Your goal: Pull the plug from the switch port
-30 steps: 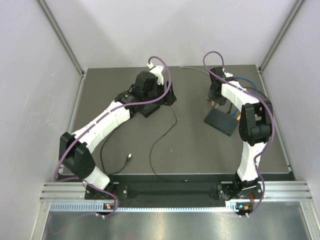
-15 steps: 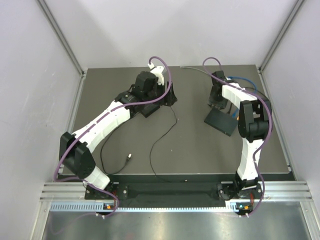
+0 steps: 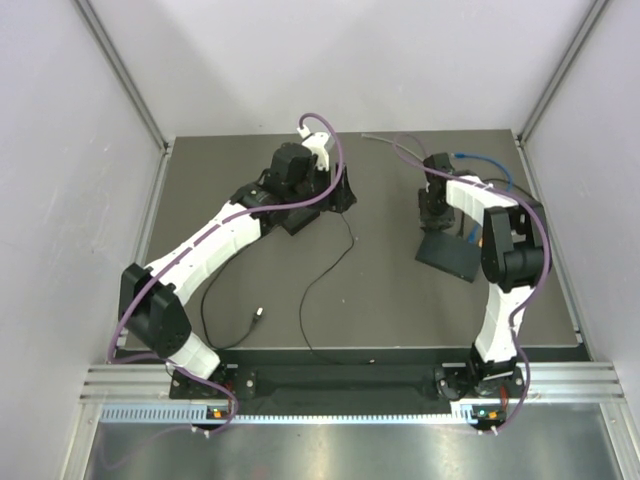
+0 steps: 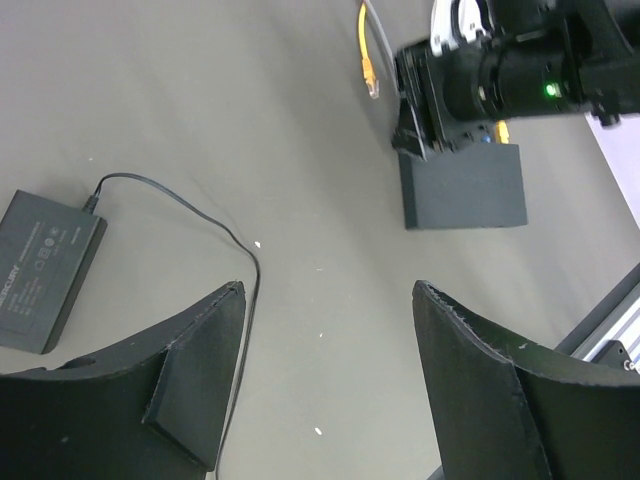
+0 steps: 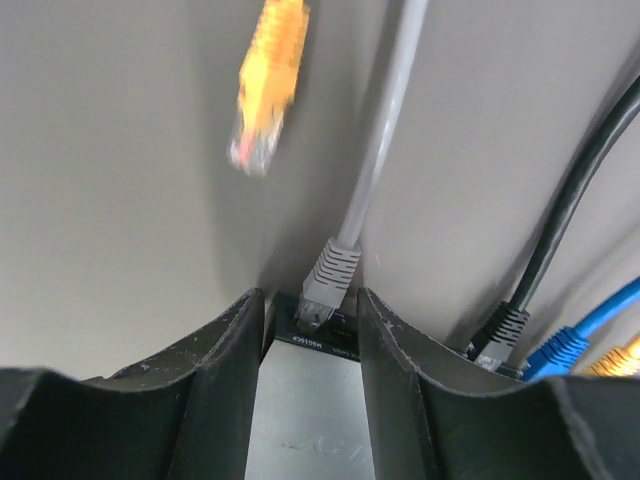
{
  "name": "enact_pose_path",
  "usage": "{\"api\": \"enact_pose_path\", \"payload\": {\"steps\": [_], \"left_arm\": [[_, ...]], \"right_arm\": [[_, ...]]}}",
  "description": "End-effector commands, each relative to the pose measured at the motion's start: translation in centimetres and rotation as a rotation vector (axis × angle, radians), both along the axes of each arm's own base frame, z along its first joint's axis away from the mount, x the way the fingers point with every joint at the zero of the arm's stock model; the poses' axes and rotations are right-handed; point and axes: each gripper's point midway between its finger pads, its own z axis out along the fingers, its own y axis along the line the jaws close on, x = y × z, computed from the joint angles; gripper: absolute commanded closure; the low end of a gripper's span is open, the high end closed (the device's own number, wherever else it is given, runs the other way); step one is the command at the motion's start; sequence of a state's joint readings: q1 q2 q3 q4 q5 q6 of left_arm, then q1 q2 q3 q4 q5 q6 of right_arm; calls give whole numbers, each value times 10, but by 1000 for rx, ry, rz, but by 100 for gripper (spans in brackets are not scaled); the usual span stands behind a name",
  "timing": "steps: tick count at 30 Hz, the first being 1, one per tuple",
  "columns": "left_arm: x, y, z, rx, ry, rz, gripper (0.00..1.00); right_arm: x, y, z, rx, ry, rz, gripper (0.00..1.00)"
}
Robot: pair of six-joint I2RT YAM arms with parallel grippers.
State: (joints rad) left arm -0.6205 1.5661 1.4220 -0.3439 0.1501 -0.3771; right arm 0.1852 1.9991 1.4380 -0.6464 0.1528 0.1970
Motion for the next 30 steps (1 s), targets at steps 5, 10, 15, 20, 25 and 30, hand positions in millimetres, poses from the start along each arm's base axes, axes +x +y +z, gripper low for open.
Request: {"api": "enact_pose_path", "payload": {"steps": [5, 10, 15, 20, 25, 30], "left_arm": [[4, -2, -5, -38, -12, 12, 28], [0, -1, -1, -84, -18, 25, 29], [-3, 0, 5, -117, -29, 31, 29], [-3, -3, -1, -100, -4, 23, 29], [-7, -9, -2, -126, 34, 2, 30], [-11, -12, -2, -163, 72, 14, 30]], "right_arm": [[-47, 5, 26, -81, 14, 287, 58], [-66, 1, 41, -106, -33, 328, 57], [-74, -27, 57, -217, -62, 215, 53], [-72, -17, 100, -34, -254, -1, 52], [-90, 13, 94, 305, -246, -169, 53], [-98, 69, 86, 524, -201, -89, 62]]}}
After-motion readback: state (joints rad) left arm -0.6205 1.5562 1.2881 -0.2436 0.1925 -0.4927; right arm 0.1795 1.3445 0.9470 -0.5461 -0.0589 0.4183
